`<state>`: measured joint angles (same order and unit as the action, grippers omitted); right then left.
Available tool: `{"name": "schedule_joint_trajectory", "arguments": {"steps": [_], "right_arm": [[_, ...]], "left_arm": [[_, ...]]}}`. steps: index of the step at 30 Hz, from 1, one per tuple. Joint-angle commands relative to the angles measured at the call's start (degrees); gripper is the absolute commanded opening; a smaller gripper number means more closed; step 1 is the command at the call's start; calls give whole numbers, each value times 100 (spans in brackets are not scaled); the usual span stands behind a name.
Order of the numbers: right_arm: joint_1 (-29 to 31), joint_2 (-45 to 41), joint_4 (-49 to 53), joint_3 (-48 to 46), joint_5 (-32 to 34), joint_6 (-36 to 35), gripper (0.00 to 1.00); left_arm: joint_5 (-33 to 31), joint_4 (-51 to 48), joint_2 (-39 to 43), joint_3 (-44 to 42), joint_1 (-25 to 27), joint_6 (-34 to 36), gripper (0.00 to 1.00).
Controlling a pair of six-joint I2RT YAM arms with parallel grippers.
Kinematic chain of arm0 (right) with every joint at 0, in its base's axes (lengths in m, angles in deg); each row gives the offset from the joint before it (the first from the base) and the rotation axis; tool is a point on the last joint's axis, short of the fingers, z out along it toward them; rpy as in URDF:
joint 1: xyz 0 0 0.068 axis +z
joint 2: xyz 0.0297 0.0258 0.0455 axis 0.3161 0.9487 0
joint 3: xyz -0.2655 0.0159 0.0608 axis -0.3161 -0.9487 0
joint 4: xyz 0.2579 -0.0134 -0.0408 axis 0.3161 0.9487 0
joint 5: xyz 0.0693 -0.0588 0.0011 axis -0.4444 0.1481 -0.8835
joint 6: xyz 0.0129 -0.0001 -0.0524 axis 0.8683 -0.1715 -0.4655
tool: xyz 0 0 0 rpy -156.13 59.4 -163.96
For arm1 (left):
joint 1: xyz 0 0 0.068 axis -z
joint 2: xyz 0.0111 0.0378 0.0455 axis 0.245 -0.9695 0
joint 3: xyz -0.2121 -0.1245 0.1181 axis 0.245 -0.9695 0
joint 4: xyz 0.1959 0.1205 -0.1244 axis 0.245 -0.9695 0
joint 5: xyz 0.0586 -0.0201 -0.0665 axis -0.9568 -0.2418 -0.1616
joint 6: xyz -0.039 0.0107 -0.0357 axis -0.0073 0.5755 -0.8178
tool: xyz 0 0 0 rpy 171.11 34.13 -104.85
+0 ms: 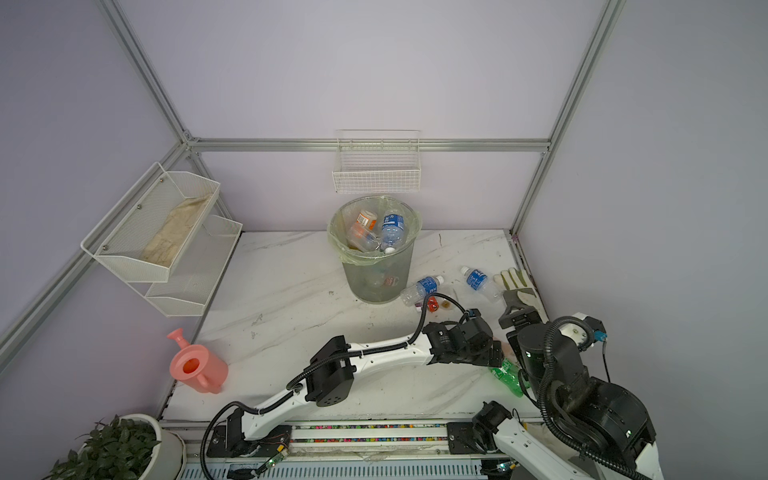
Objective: Throw the plastic bottles in the bin
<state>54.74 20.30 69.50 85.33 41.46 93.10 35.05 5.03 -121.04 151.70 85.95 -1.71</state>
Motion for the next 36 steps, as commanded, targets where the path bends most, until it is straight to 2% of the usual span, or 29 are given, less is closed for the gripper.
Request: {"name": "schedule_joint_trajectory", "arguments": {"steps": [1, 9, 17, 27, 32, 36], "right_arm": [[1, -162, 95, -183, -80, 213, 97], [-2, -420, 106, -599, -259, 473, 97], [-2, -513, 141, -753, -320, 571, 97], [5, -267, 334, -1053, -144, 628, 97], [9, 365, 276, -1203, 126, 308, 97], [9, 864, 138, -1330, 279, 70, 97]], "left_arm": [[-271, -83, -62, 646, 26, -243, 100], [-913, -460, -331, 927, 30, -647, 100], [-971, -316, -569, 1296, 56, -972, 100], [-1003, -422, -388, 744, -245, -1126, 100], [-1097, -189, 314, -256, -369, -1145, 100], [-1313, 769, 1479, -1889, -477, -1152, 100]]}}
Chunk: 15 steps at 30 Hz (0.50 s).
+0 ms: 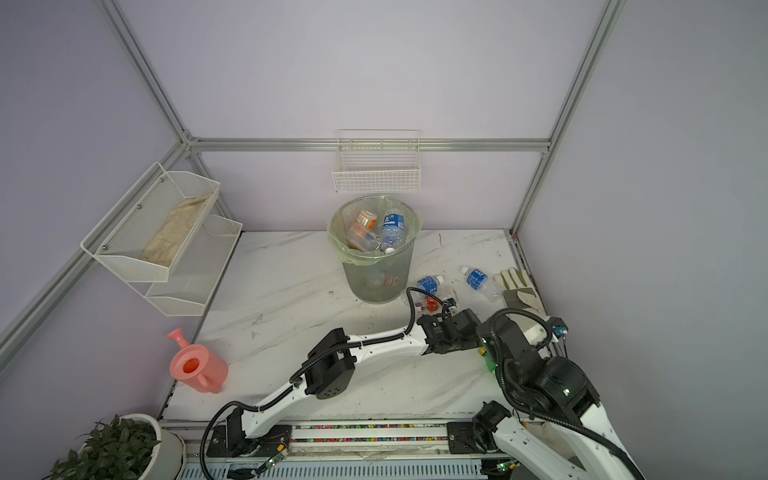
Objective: Throw the plastic bottles in the bin
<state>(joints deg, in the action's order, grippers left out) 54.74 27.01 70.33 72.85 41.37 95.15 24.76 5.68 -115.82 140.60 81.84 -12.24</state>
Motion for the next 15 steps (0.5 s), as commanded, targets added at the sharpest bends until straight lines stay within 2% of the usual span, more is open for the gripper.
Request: {"name": "schedule_joint_trajectory", "arguments": {"steps": [1, 5, 9, 12, 14, 15], "right_arm": [[9, 272, 14, -91, 337, -164, 97], [7, 384, -412, -306, 366, -329, 97], [-1, 851, -1572, -656, -330, -1119, 97], [-55, 1371, -1710, -597, -351, -1240, 97], [-304, 1467, -1964, -570, -443, -1481, 97], [-641, 1478, -2204, -591, -678, -1811, 97]], "left_arm": [[-407, 856, 1287, -1180, -87, -84, 100], [-905, 1200, 2429, -2363, -130, 27, 100], [-1270, 1335, 3409, -3305, -141, 181, 100], [-1537, 1344, 4085, -3905, -135, 230, 100], [-1627, 1356, 4503, -4263, -135, 256, 100], [-1658, 1360, 4695, -4423, -135, 301, 100]]}}
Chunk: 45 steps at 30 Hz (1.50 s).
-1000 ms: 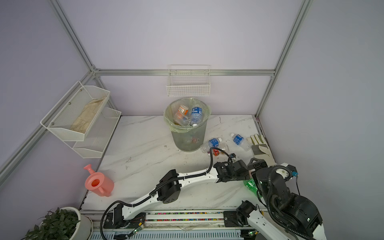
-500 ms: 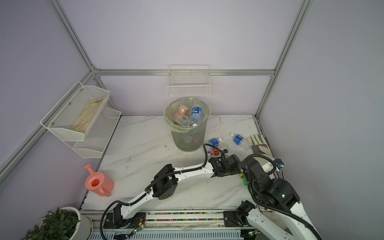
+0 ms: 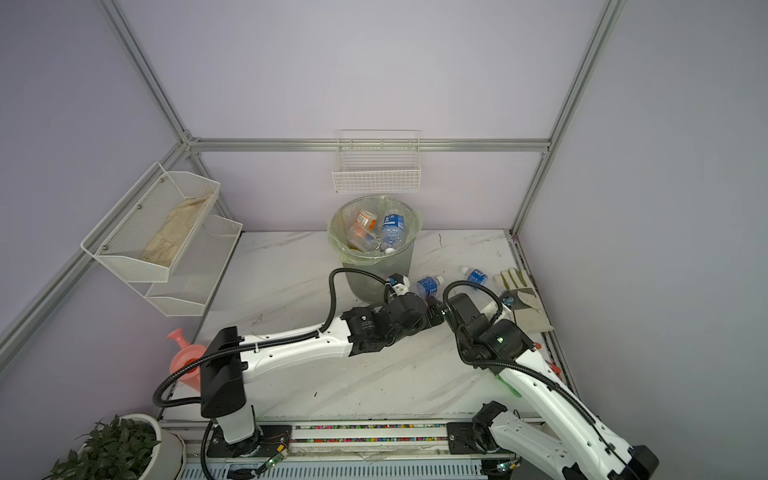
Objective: Throw the plastic bottles in the bin
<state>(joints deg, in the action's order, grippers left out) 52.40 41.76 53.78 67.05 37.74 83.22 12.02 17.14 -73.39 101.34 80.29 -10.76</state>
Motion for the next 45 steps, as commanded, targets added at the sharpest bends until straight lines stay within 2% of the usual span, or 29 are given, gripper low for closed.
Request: {"name": "schedule_joint_trajectory", "arguments": {"steps": [1, 3, 5, 11, 14, 15, 20, 24, 28, 31, 45], "right_arm": [[-838, 34, -800, -40, -655, -1037, 97], [-2188, 258, -1247, -121, -1691, -1955, 97], [-3180, 568, -1237, -64, -2211, -2438, 97], [-4696, 529, -1031, -294, -2179, -2818, 97], [-5672, 654, -1178, -835, -2686, -3135, 97], [-5827, 729, -1220, -941, -2809, -3099, 97], [-5872, 528, -1173, -1102, -2554, -2592, 97], [-5877, 461, -1177, -1456, -2670, -2402, 97], [-5876, 283, -1245, -1560, -2701, -2452, 97], [-5879, 226, -1525, -1696, -3065, -2561, 97], [-5834, 934, -2127, -1790, -3023, -2595, 95]], "left_arm": [[-402, 215, 622, -634, 21, 188, 100], [-523, 216, 985, -944, 25, 193, 100], [-607, 215, 1259, -1202, 43, 183, 100], [-767, 216, 1836, -1765, 86, 154, 100], [-817, 215, 2147, -1994, 87, 95, 100], [-838, 216, 2209, -2077, 100, 95, 100], [-969, 219, 2500, -2356, 89, 78, 100], [-1054, 258, 2614, -2559, 87, 58, 100], [-1091, 253, 2640, -2620, 78, 52, 100], [-1133, 267, 2631, -2643, 80, 51, 100], [-1164, 236, 2537, -2659, 69, -10, 100]]}}
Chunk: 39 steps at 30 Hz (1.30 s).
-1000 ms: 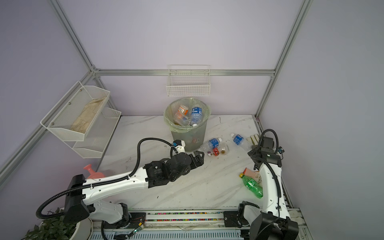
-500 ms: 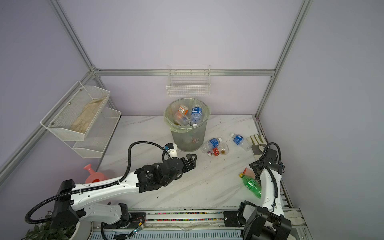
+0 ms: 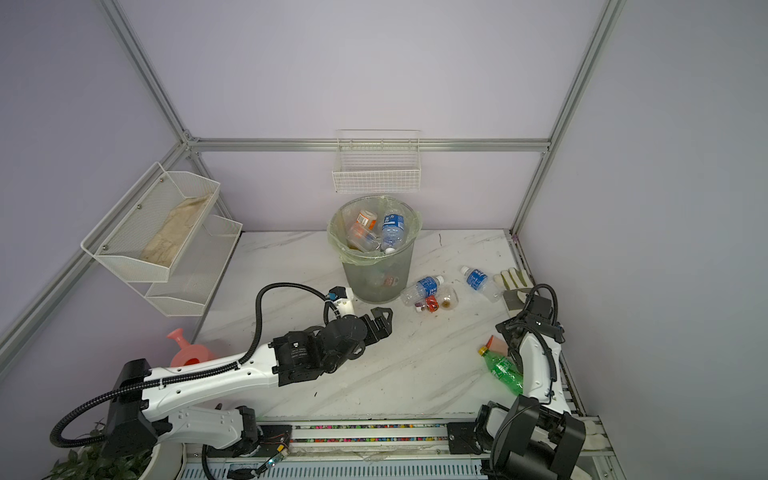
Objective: Throw the plastic bottles in the bin
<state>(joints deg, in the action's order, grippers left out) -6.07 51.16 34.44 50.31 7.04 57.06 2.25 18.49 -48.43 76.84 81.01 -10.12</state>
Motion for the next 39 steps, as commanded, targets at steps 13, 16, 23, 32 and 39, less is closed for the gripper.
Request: {"name": "schedule_joint_trajectory", "arguments": {"steps": [13, 16, 23, 32, 39], "right_arm": [[2144, 32, -423, -246, 213, 1478, 92], [2730, -78, -508, -287, 165, 1903, 92], [3203, -465, -192, 46, 244, 2195, 92], [3180, -1005, 1518, 1815, 1940, 1878, 95], [3170, -1481, 2255, 2604, 2175, 1773, 95]], "left_arm": [[-222, 63, 72, -256, -74, -69, 100], [-231, 105, 82, -312, -82, -91, 100], [53, 120, -129, -204, -80, -12, 100], [529, 69, -1268, 683, 264, 618, 100], [1745, 28, -2569, 1986, 325, 1412, 100]]}}
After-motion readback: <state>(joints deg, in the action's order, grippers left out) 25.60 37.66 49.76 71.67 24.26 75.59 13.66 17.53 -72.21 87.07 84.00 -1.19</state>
